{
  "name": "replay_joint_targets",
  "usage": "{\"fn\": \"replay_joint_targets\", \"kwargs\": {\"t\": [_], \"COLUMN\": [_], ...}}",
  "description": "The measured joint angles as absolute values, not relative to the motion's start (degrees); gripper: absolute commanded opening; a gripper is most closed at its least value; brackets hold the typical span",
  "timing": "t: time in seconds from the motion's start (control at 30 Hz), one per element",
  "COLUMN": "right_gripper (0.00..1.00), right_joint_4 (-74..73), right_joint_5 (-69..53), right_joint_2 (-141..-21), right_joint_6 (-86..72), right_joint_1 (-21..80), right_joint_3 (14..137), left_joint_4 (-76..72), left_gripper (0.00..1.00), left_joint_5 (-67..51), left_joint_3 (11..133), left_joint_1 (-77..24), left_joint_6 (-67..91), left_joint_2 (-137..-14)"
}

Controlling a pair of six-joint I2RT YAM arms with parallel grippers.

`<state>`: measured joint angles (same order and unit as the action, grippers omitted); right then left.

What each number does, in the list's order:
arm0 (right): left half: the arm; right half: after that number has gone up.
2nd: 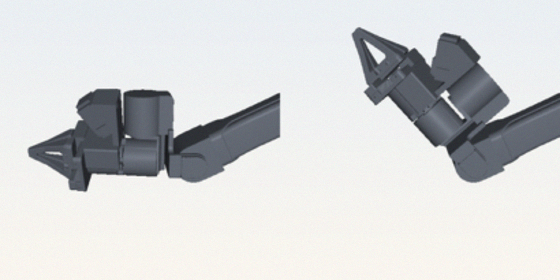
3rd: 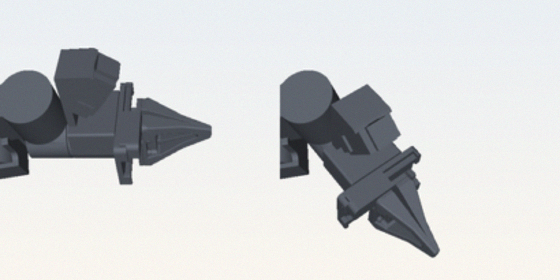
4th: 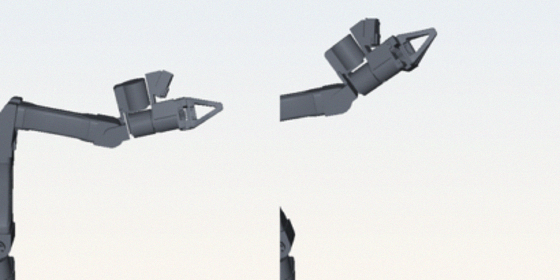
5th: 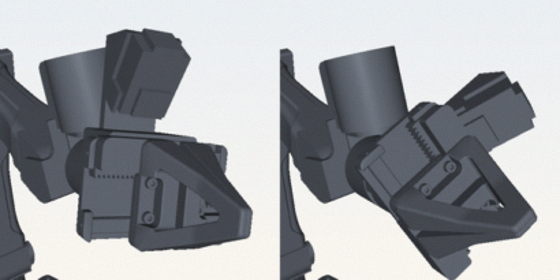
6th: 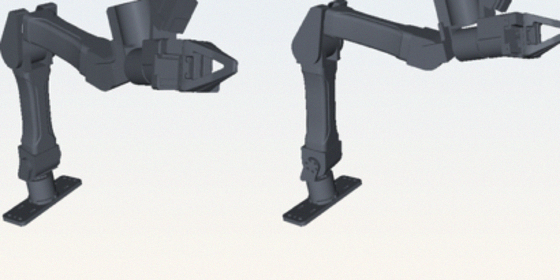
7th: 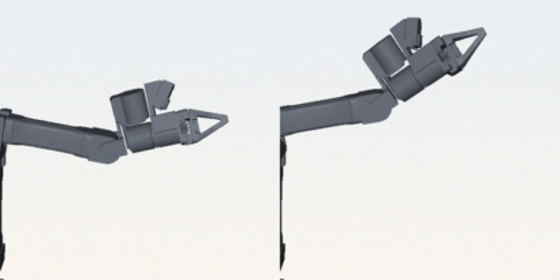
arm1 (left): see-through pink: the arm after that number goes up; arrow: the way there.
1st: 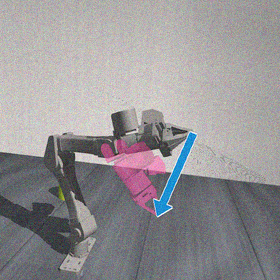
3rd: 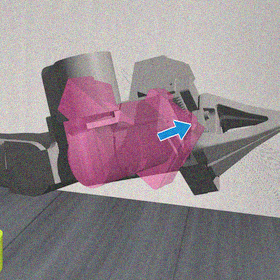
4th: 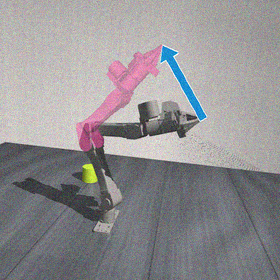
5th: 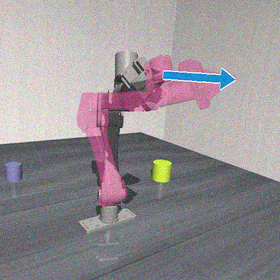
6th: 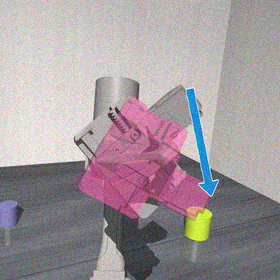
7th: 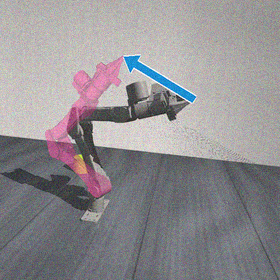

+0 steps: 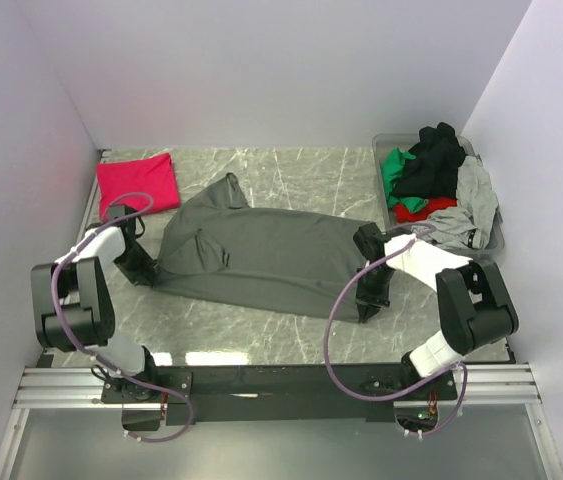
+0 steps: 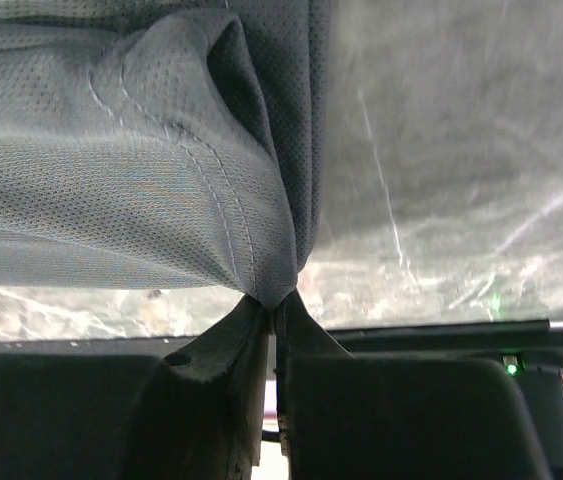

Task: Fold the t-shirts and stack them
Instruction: Fold the tshirt

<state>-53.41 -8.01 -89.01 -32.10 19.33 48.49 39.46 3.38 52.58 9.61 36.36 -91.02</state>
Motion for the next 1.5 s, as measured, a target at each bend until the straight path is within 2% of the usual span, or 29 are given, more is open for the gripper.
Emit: {"fn": "replay_joint_targets", "kwargs": {"t": [0.47, 0.5, 0.57, 0.6, 0.63, 0.67, 0.7, 0.8, 0.9, 1.1, 1.23, 1.5], "right_gripper": [0.11, 0.12, 0.28, 0.36, 0.45, 0.48, 0.5, 0.54, 0.54, 0.54, 0.51, 0.49], "right_joint_4": [-58.0, -58.3, -58.8, -59.2, -59.5, -59.9, -60.5, -63.2, -67.7, -71.5, -69.1, -55.3], "right_joint_5": [-10.4, -10.4, -10.6, -10.6, -10.6, -10.6, -10.6, -10.5, -9.9, -7.1, -7.3, -12.3], "right_joint_2": [-81.8, -81.2, -80.2, -79.8, -79.5, -79.3, -78.9, -77.6, -77.0, -80.0, -85.9, -104.7], "right_joint_6": [-34.8, -35.0, -35.5, -35.7, -35.7, -35.9, -35.8, -35.7, -35.7, -34.7, -34.4, -33.5], "right_joint_1": [23.6, 23.8, 24.2, 24.3, 24.5, 24.7, 25.0, 26.0, 26.5, 28.9, 32.8, 43.0], "right_joint_3": [43.9, 43.8, 43.7, 43.7, 43.7, 43.7, 43.7, 44.7, 50.4, 71.9, 81.6, 94.4], "left_joint_4": [49.7, 50.1, 51.5, 52.0, 52.6, 53.3, 53.8, 55.1, 57.5, 58.9, 56.8, 44.7], "left_gripper": [0.01, 0.01, 0.04, 0.18, 0.26, 0.34, 0.49, 0.67, 0.77, 0.77, 0.76, 0.76], "left_joint_5": [5.4, 5.3, 5.2, 5.2, 5.0, 4.8, 4.4, 3.7, 3.7, 5.0, 2.1, -8.7], "left_joint_3": [50.5, 50.0, 48.6, 48.2, 47.6, 47.3, 47.2, 47.3, 49.1, 57.2, 57.7, 55.7], "left_joint_1": [14.6, 15.0, 16.1, 16.6, 17.1, 17.7, 18.2, 19.2, 19.4, 19.3, 17.8, 4.9], "left_joint_6": [38.6, 38.6, 38.2, 38.1, 37.5, 37.0, 36.6, 35.7, 35.2, 33.6, 33.5, 35.3], "left_joint_2": [-79.7, -79.1, -78.3, -78.1, -77.9, -77.6, -77.1, -75.3, -74.0, -73.7, -73.1, -73.0]}}
